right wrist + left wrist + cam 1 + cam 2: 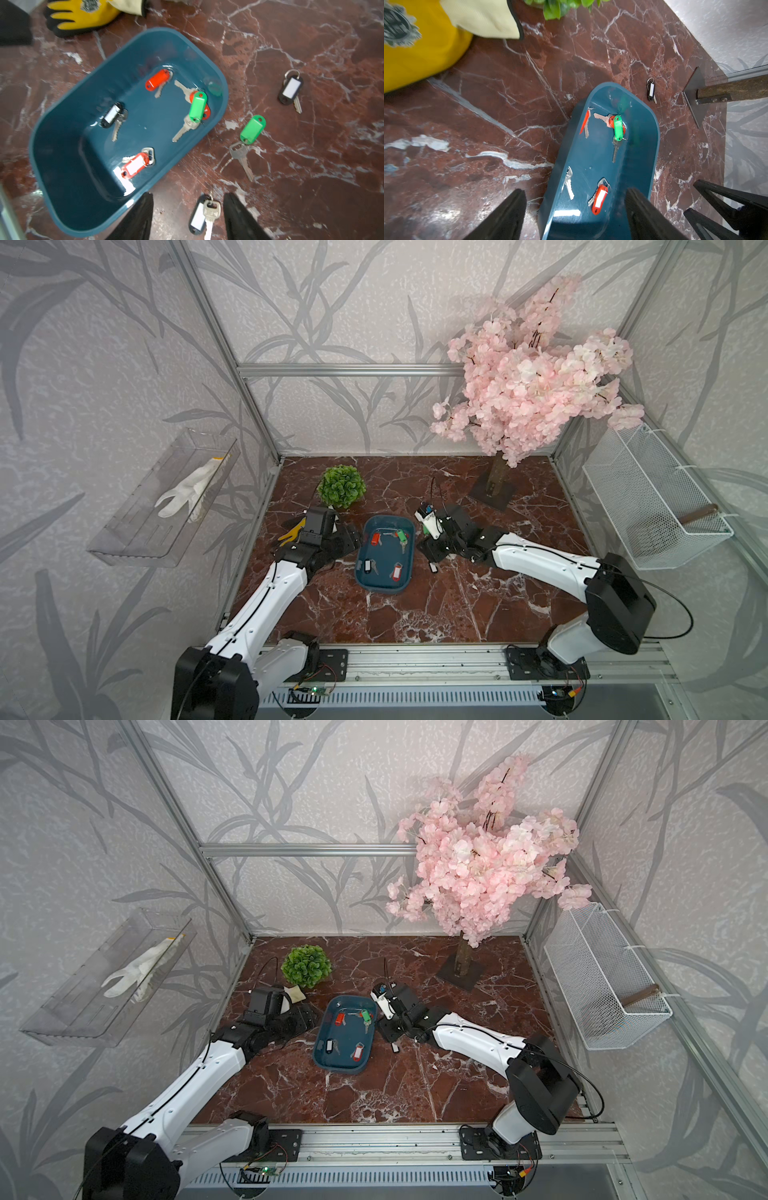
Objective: Take the keys out of the storage box
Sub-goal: Pick up the key from the storage box.
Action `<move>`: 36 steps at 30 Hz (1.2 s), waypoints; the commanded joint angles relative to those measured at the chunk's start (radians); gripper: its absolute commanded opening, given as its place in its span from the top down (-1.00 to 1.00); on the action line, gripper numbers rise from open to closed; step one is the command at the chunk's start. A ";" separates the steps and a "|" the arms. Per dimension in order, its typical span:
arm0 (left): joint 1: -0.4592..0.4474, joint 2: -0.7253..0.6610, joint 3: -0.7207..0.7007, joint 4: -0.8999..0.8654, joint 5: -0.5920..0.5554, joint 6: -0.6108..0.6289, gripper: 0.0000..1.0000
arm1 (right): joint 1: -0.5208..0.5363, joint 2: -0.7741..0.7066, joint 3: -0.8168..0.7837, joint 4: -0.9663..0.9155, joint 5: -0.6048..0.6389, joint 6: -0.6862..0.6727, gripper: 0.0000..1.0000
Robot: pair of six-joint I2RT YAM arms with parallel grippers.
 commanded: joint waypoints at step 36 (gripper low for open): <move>0.001 0.089 -0.106 0.008 0.097 -0.013 0.38 | 0.202 0.625 0.557 -0.125 -0.134 -0.042 0.19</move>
